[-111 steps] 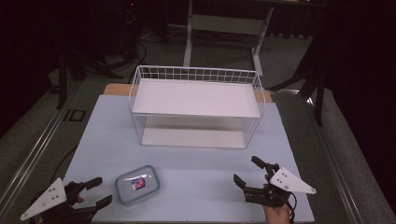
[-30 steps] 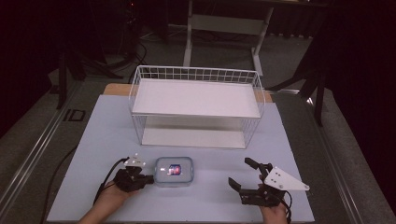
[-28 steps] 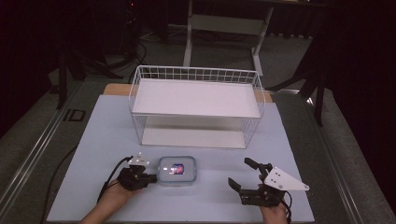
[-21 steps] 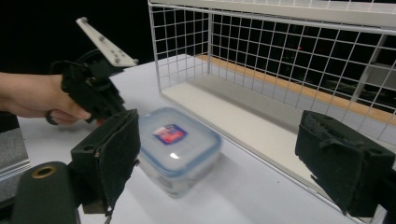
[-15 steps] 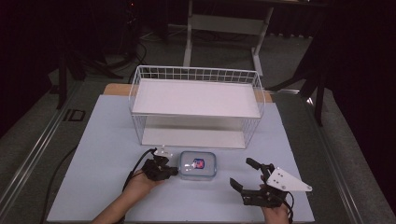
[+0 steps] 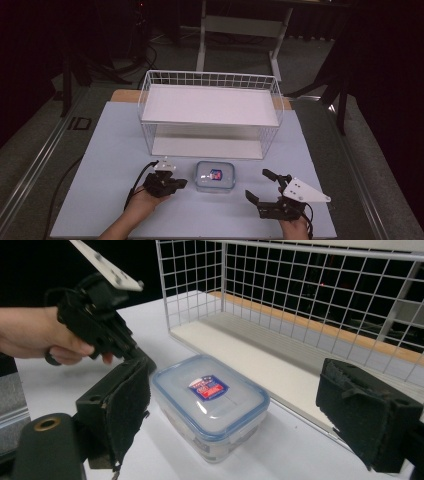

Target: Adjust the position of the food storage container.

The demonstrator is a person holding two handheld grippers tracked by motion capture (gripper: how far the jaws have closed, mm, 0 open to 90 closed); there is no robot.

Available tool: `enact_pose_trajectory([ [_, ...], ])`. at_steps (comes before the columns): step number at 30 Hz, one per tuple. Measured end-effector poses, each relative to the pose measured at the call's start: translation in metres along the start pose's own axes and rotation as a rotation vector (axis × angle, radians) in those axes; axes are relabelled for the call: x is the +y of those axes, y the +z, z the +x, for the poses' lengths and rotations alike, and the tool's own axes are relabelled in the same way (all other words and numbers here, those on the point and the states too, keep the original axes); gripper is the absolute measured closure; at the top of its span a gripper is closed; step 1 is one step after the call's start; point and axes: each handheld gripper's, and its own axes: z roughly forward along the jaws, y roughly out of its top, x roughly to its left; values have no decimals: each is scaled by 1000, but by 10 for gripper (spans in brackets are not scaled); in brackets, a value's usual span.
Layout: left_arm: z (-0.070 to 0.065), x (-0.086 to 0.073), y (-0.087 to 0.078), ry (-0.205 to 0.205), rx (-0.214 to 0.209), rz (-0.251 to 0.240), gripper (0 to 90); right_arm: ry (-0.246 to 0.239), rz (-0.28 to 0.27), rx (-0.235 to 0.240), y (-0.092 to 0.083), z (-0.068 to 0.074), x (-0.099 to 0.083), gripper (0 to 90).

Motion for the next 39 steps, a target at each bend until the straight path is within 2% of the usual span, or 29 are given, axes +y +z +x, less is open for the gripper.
enact_pose_trajectory([
  [2,3,2,2,-3,17,-1,900,-1,8,3,2,0,-1,139],
  [6,8,9,12,-20,11,-2,900,-3,19,13,4,1,-2,139],
  [13,-1,20,27,12,5,15,900,14,20,13,2,-2,-3,139],
  [15,-2,21,30,6,-3,15,900,15,17,13,1,-2,-3,139],
  [17,-2,22,32,36,0,27,900,14,18,11,0,-2,-3,139],
  [21,0,21,31,22,-9,17,894,15,18,5,-1,-2,-3,139],
  [25,-1,14,19,46,-28,-23,711,23,28,0,1,-2,-4,139],
  [27,0,11,12,46,-37,-48,562,47,32,11,3,-2,-6,139],
  [29,1,10,4,31,-50,-80,454,54,36,20,4,-2,-7,139],
  [31,2,9,-4,18,-89,-117,315,50,34,30,5,-2,-7,139],
  [33,-1,9,-10,2,-103,-127,183,50,49,41,5,0,-6,140],
  [36,-9,9,-16,18,-82,-152,76,106,75,81,7,0,-8,143],
  [38,-14,9,-19,33,-72,-170,19,101,85,82,9,3,-7,145],
  [39,-17,9,-21,46,-50,-172,19,94,78,81,9,4,-7,145],
])
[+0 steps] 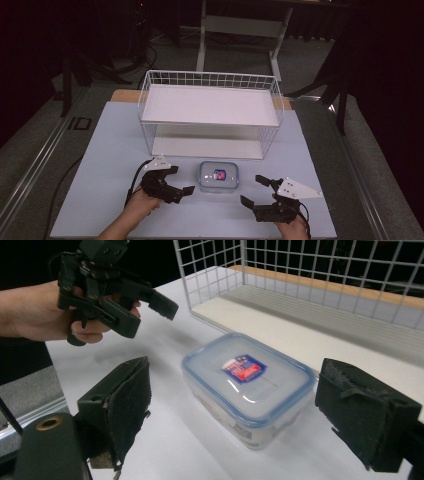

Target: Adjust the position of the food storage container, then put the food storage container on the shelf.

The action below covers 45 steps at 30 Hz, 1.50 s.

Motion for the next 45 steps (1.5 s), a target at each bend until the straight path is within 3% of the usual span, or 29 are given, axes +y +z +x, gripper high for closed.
enact_pose_trajectory([
  [3,-3,3,-2,23,22,-47,18,24,-8,-25,-1,2,3,144],
  [5,-3,6,-4,23,29,-92,19,-8,-3,-48,-2,3,6,144],
  [8,-8,12,-4,44,12,-85,19,-12,10,-80,-3,-1,11,134],
  [10,-11,17,-4,34,-11,-76,19,-26,17,-91,-3,-3,13,159],
  [12,-14,21,-5,21,1,-68,19,-20,31,-92,-3,-5,16,186],
  [15,-14,27,-8,-32,-24,-89,19,-56,28,-108,-2,-4,18,184],
  [18,-14,31,-9,-52,-50,-90,19,-36,29,-74,-1,-7,21,180],
  [20,-16,38,-9,-49,-55,-60,19,41,101,-46,2,-15,29,181],
  [21,-16,41,-9,-58,-66,-38,19,53,79,-28,1,-17,31,180],
  [23,-16,45,-7,-73,-63,-24,19,50,66,-50,2,-19,35,180],
  [25,-14,48,-5,-92,-42,-6,19,65,122,-74,7,-21,42,176],
  [28,-9,51,-1,-155,-46,7,19,93,169,-50,15,-24,45,169],
  [31,-8,52,6,-152,-36,41,19,120,217,-53,25,-28,43,139],
  [35,-4,51,18,-190,-51,85,19,225,269,-42,40,-39,37,119],
  [39,-3,48,33,-212,-35,151,19,305,343,-82,53,-46,27,119],
  [40,-3,48,33,-212,-35,151,19,305,343,-82,53,-46,27,119],
  [43,3,43,43,-261,-43,167,19,419,359,-127,65,-52,14,104],
  [45,6,42,47,-285,-30,180,20,461,363,-138,68,-55,12,105],
])
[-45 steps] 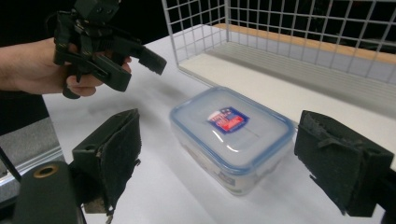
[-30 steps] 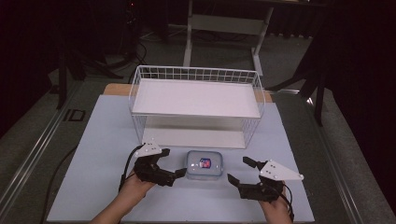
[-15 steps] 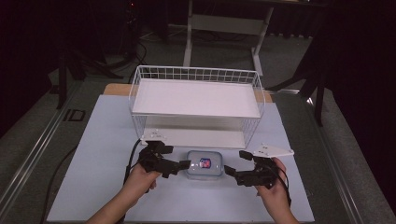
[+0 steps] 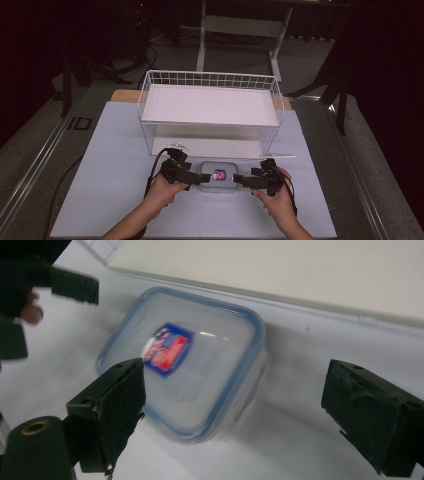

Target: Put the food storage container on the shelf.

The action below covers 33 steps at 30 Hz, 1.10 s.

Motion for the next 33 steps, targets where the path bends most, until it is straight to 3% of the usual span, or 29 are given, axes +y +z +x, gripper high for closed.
enact_pose_trajectory([
  [2,5,0,4,-42,7,14,46,46,20,21,4,-3,2,105],
  [4,8,-1,10,-80,52,42,46,67,34,30,7,-4,3,106],
  [8,19,-3,18,-174,-10,56,48,135,74,58,16,-8,2,141],
  [12,23,-5,23,-223,-7,67,115,186,90,89,22,-14,0,169],
  [17,27,-9,31,-257,-30,91,156,184,125,95,27,-14,-3,222],
  [22,28,-11,34,-290,-70,86,212,248,136,135,29,-14,-3,340],
  [26,26,-11,35,-297,-101,94,271,278,135,150,28,-16,-1,402],
  [33,23,-11,30,-278,-98,88,378,333,131,179,28,-19,-5,427],
])
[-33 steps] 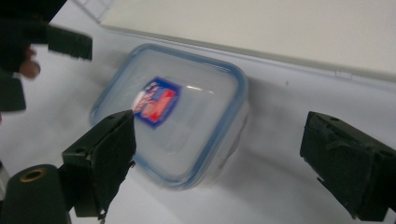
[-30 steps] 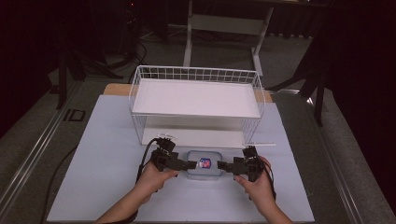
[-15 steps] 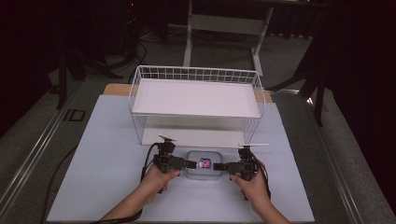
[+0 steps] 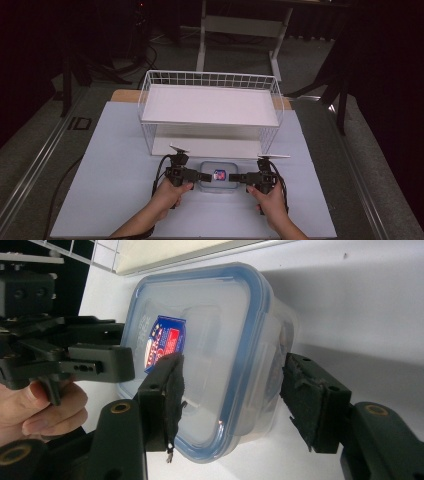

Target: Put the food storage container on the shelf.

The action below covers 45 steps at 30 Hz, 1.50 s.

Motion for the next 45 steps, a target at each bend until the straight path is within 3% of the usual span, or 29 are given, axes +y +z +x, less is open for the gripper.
enact_pose_trajectory([
  [8,-4,-2,-4,2,14,-7,427,9,-12,-11,-1,6,-4,438],
  [17,-19,-4,-7,31,78,-23,448,-49,-14,-57,-5,17,-7,439],
  [24,-19,-3,-8,20,71,-46,449,-92,-45,-85,-7,22,-3,438],
  [27,-19,3,-14,22,72,-62,449,-119,-65,-91,-7,29,3,437],
  [36,-18,18,-32,35,86,-121,449,-143,-114,-84,-3,44,22,435],
  [45,-6,30,-32,29,90,-167,448,-150,-152,-87,7,47,42,431],
])
